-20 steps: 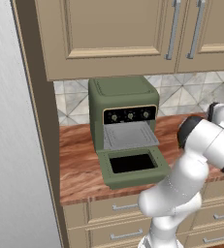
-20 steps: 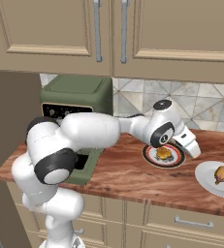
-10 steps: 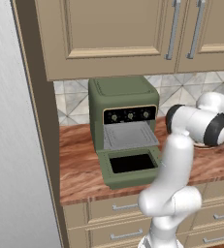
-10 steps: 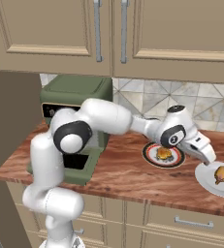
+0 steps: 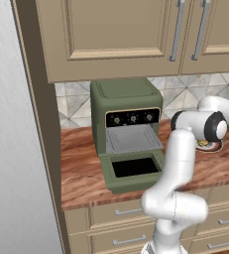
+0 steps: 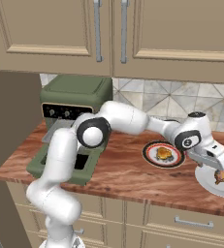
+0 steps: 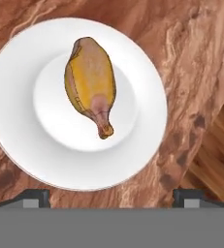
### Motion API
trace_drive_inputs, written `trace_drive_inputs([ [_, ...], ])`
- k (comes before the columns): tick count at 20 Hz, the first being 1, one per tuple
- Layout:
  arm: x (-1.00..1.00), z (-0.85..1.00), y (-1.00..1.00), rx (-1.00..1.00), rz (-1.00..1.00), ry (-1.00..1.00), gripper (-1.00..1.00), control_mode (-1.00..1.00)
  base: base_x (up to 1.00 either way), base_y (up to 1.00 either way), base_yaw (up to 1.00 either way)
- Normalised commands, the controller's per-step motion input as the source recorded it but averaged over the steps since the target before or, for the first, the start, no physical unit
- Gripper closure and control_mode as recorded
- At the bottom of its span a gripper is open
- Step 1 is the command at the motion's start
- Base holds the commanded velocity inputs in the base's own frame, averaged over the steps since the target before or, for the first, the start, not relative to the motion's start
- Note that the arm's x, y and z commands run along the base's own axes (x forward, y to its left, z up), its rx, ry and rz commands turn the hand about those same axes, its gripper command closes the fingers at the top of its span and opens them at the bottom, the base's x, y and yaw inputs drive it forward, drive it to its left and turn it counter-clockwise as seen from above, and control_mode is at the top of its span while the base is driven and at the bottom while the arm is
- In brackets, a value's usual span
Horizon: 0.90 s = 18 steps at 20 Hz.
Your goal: Open the toaster oven door. Place the bread on the bottom tray in the toaster oven and place the chicken drumstick on the top tray.
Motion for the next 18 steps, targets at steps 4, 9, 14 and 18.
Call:
trace_drive_inputs([
  [4,0.28,-0.38,-0.33,0.17,0.00,0.09,-1.00,-1.00,0.00,0.00,0.00],
  [9,0.20,-0.42,-0.27,0.15,0.00,0.07,-1.00,-1.00,0.00,0.00,0.00],
  [14,0.15,-0.42,-0.13,0.09,0.00,0.04,-1.00,-1.00,0.00,0.00,0.00],
  [18,0.21,-0.42,-0.16,0.06,0.00,0.00,-1.00,-1.00,0.00,0.00,0.00],
])
